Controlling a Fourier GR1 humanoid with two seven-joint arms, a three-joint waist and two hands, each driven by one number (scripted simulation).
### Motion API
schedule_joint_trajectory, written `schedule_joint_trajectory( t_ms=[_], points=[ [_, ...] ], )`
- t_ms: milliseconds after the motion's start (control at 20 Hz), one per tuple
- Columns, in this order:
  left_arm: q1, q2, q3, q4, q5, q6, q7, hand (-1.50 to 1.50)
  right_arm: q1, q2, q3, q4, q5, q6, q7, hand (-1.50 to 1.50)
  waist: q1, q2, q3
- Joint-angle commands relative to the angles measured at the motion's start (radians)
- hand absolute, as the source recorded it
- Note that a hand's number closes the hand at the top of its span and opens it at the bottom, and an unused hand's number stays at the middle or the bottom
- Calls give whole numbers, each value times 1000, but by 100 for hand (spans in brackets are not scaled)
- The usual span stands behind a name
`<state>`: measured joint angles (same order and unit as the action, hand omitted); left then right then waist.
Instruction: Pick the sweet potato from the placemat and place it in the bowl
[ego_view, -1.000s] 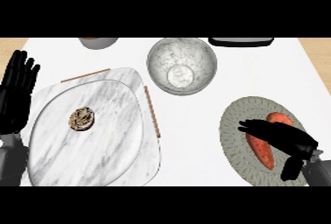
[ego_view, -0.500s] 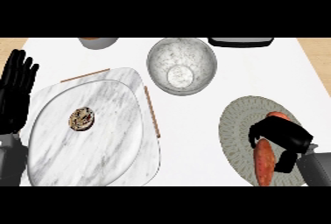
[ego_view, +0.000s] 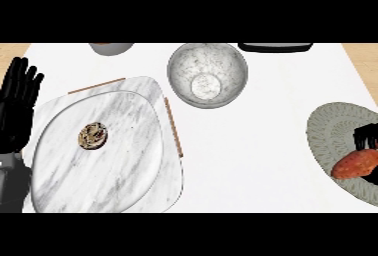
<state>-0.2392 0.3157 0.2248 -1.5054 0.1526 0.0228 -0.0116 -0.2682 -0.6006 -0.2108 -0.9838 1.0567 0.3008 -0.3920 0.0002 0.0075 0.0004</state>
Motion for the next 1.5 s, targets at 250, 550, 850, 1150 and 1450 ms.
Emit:
schedule_joint_trajectory(
  t_ms=[250,550,850,1150,1450],
  points=[
    [-6,-14,-22,-34,-17,9,38,0,-140,-57,-111,181,28,-147,141,150,9,-6,0],
    [-16,-21,-11,-39,-18,26,41,0,-107,-93,-185,-76,-66,-84,192,150,-7,-12,-1],
    [-16,47,40,-15,14,-26,54,0,-158,-124,-247,-289,-234,84,129,150,-13,-15,-2],
    [35,-34,-6,-31,-15,11,20,0,-216,-47,-297,-514,-420,277,257,150,-12,-17,-2],
    [-17,4,17,19,-16,-13,-9,0,-431,56,-272,-585,-562,408,535,150,-1,-11,-2]
  ],
)
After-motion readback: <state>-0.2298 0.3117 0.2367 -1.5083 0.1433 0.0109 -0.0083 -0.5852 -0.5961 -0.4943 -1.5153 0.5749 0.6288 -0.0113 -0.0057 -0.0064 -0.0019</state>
